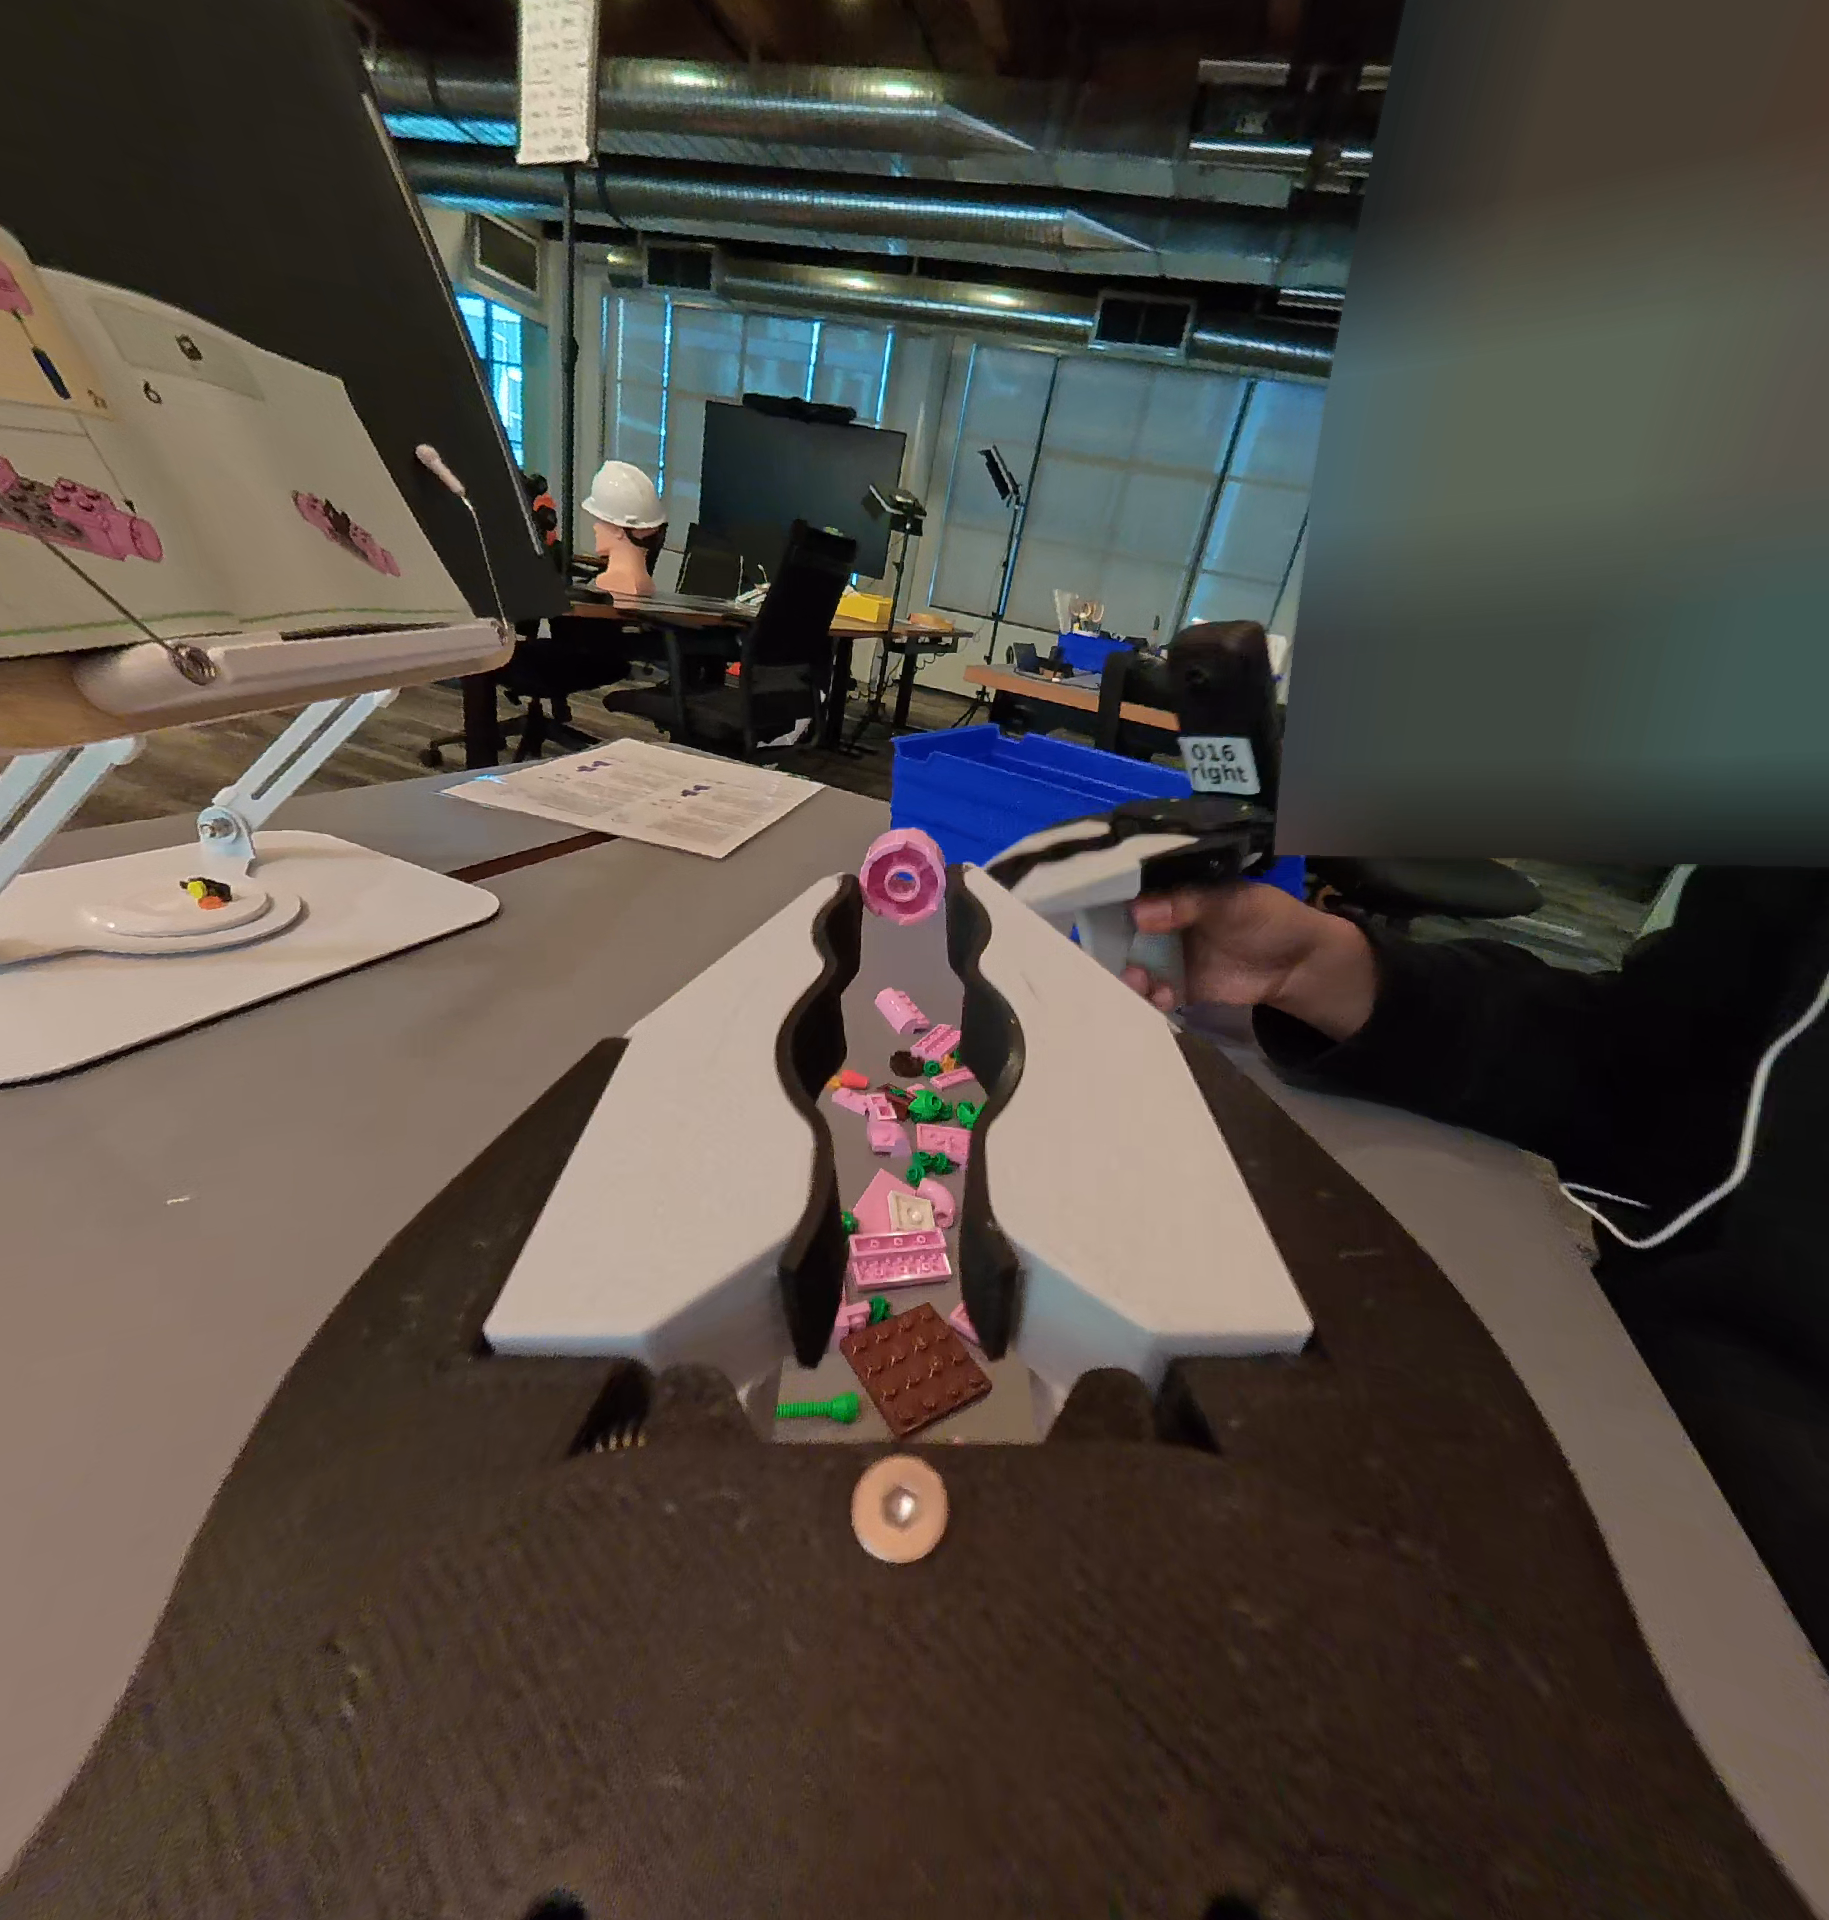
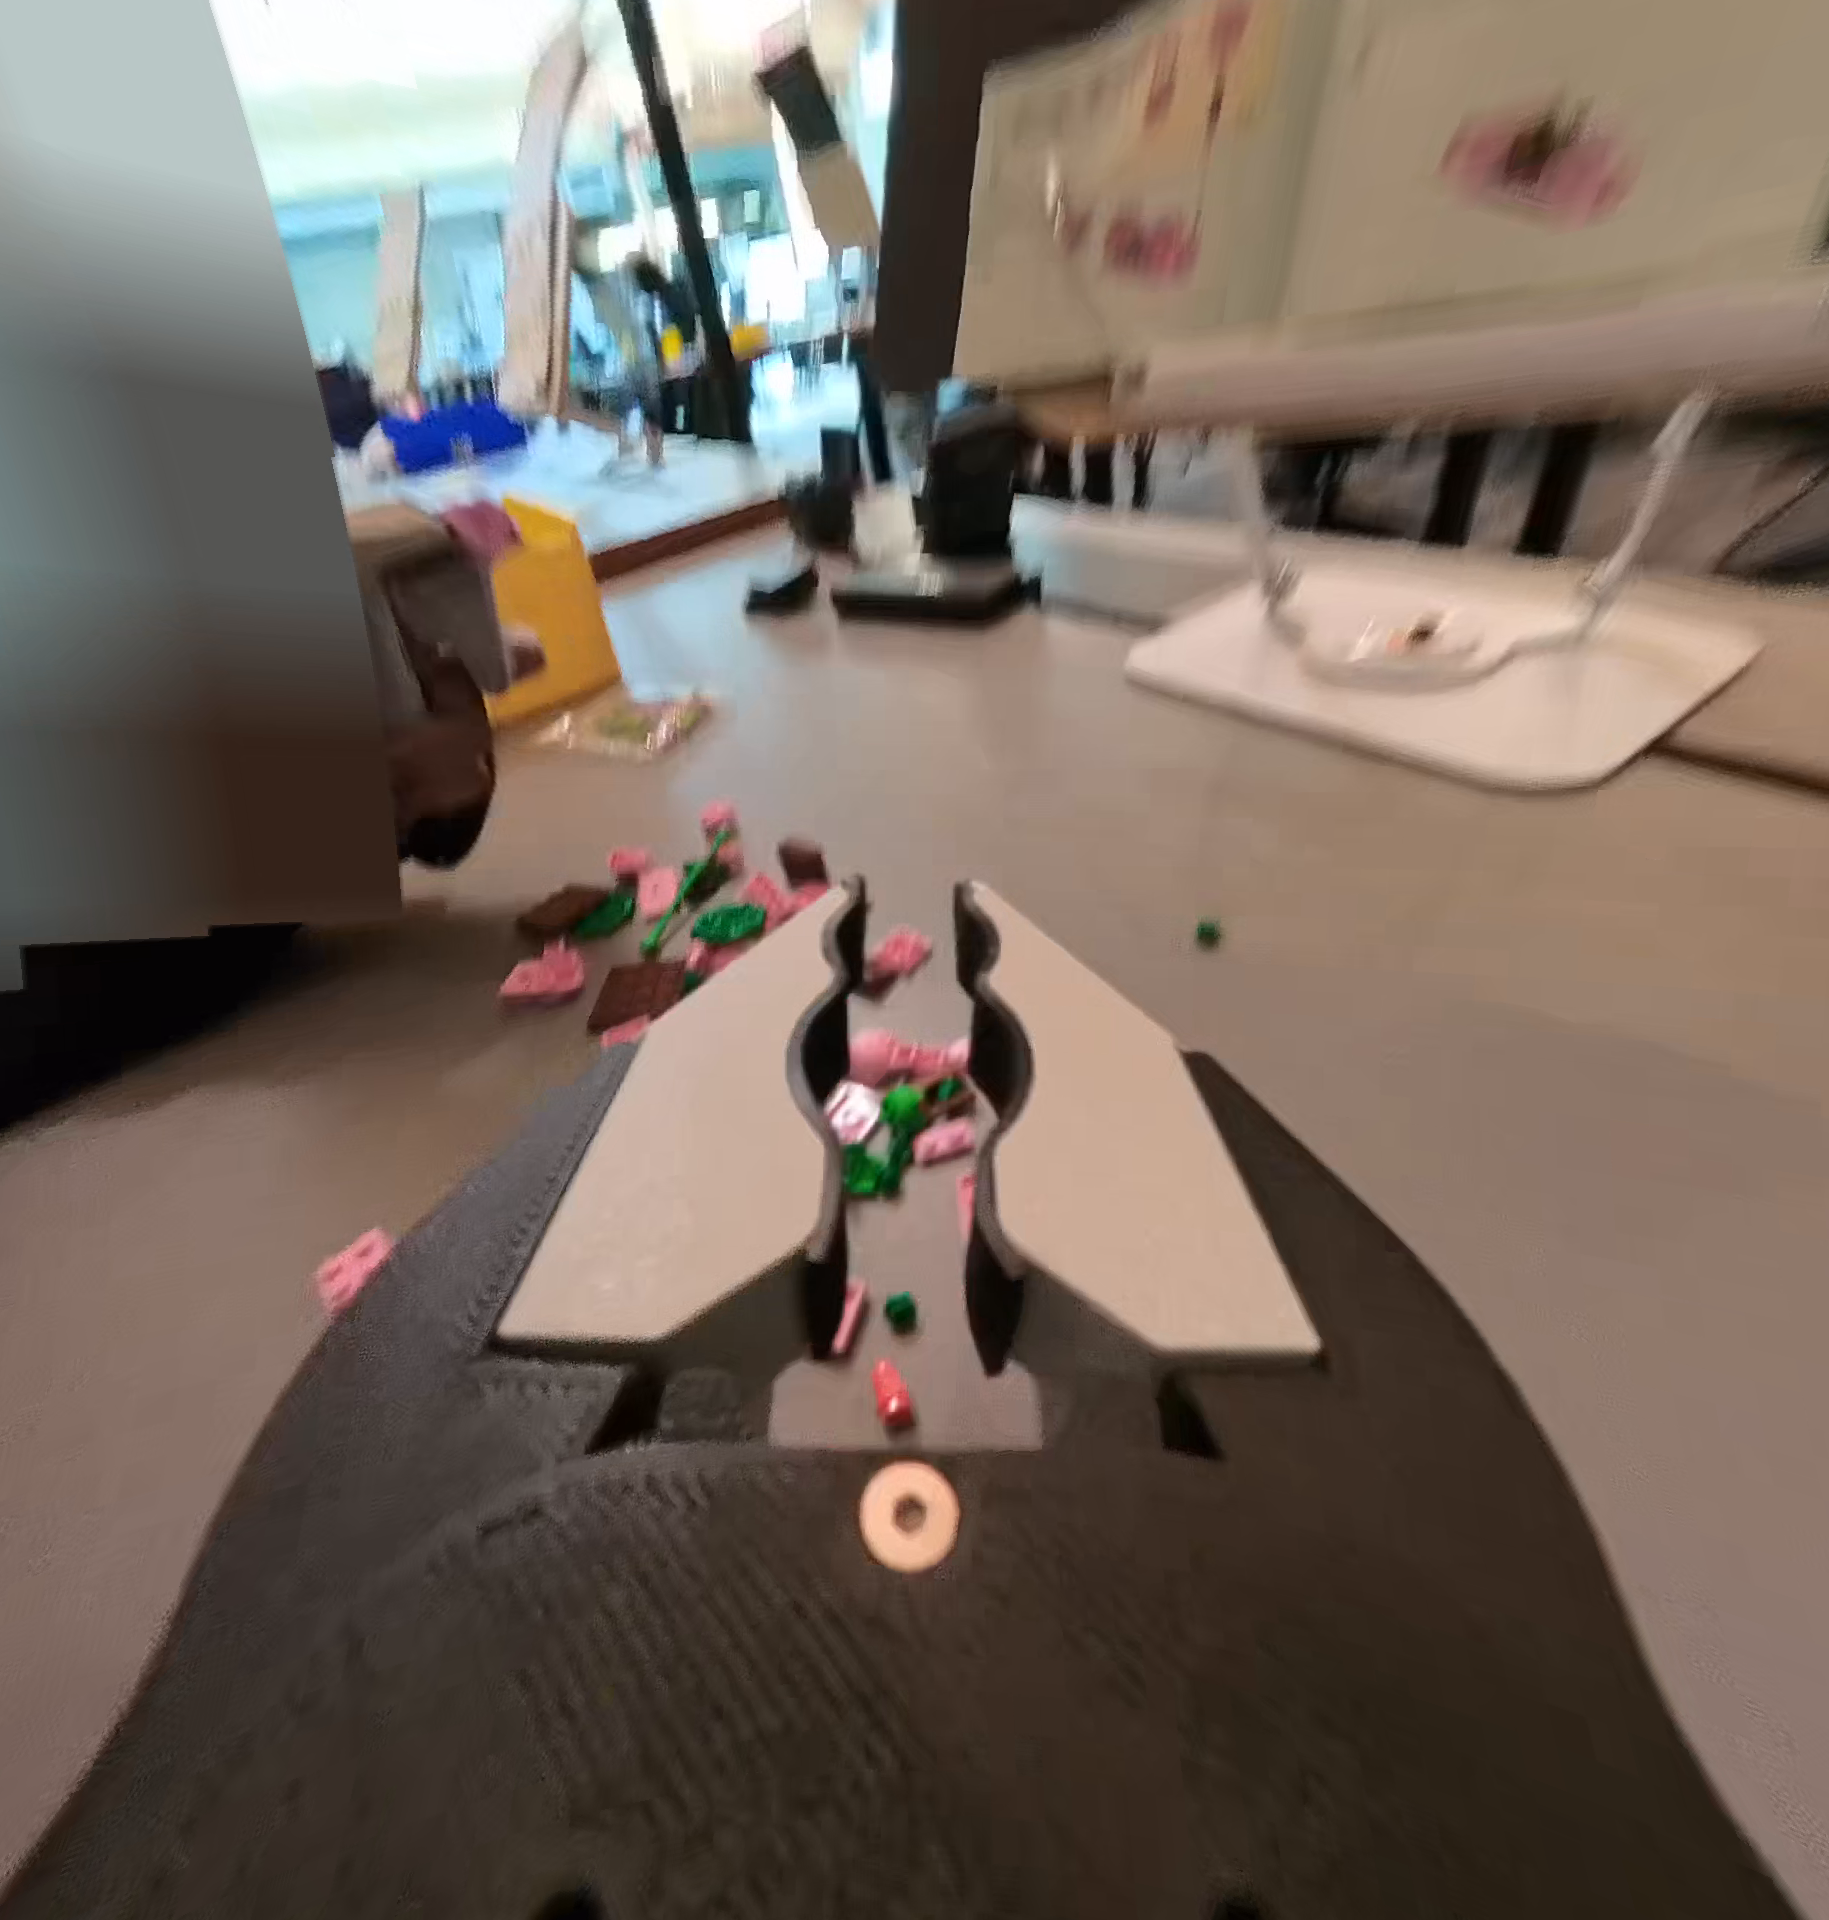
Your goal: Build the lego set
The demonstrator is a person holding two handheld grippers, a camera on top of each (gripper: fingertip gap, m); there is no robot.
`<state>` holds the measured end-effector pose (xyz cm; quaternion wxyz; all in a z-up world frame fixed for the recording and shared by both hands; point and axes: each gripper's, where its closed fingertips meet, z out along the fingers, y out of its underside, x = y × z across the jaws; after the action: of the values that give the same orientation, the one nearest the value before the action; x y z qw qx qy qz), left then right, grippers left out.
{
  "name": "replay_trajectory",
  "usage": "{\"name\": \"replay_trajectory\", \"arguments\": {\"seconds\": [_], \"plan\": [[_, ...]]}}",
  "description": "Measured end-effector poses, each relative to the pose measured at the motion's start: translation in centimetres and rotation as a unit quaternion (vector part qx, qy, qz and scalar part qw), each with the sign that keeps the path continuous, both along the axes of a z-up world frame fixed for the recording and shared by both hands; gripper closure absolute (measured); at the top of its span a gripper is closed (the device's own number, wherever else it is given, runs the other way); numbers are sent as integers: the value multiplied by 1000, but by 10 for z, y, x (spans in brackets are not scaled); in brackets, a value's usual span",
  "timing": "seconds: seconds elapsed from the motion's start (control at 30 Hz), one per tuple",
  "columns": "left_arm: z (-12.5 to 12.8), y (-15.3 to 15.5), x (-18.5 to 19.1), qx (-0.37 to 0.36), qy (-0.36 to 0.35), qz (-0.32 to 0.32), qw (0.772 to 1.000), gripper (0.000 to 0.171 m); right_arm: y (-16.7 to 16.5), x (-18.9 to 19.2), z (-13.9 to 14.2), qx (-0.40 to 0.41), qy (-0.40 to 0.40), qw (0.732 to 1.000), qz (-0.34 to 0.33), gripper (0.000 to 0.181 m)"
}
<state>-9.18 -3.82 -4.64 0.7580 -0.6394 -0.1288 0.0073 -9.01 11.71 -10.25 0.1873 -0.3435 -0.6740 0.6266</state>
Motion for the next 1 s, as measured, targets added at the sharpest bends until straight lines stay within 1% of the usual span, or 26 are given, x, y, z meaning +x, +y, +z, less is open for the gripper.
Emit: {"name": "replay_trajectory", "arguments": {"seconds": [0.03, 0.1, 0.17, 0.27, 0.43, 0.63, 0.77, 0.83, 0.9, 1.0], "plan": [[1, 0, 1, 1, 3, 2, 1000, 157, -4, 1, -11, 11, -30, 999, 12, 163], [4, 0, 2, 5, 8, 4, 1000, 157, -12, 2, -25, 27, -64, 997, 29, 150], [6, 0, 3, 9, 12, 6, 1000, 157, -15, 2, -30, 38, -81, 995, 37, 139], [9, -1, 4, 14, 15, 10, 1000, 157, -12, -1, -30, 27, -89, 995, 31, 132], [10, -1, 4, 20, 14, 13, 1000, 157, -6, -3, -26, 1, -92, 995, 27, 128], [5, 0, 1, 9, 17, 22, 1000, 157, -9, -5, -28, 47, -63, 997, 12, 135], [4, 0, 0, 12, 12, 20, 1000, 157, 1, -11, -25, 58, -40, 997, -19, 134], [5, 1, 1, 11, 12, 19, 1000, 157, 3, -12, -23, 39, -49, 998, -21, 131], [3, 2, 1, 7, 15, 19, 1000, 157, -1, -9, -22, -2, -81, 997, 2, 120], [-1, 3, -1, -2, 14, 24, 1000, 157, -1, -9, -22, -41, -108, 993, 15, 118]]}}
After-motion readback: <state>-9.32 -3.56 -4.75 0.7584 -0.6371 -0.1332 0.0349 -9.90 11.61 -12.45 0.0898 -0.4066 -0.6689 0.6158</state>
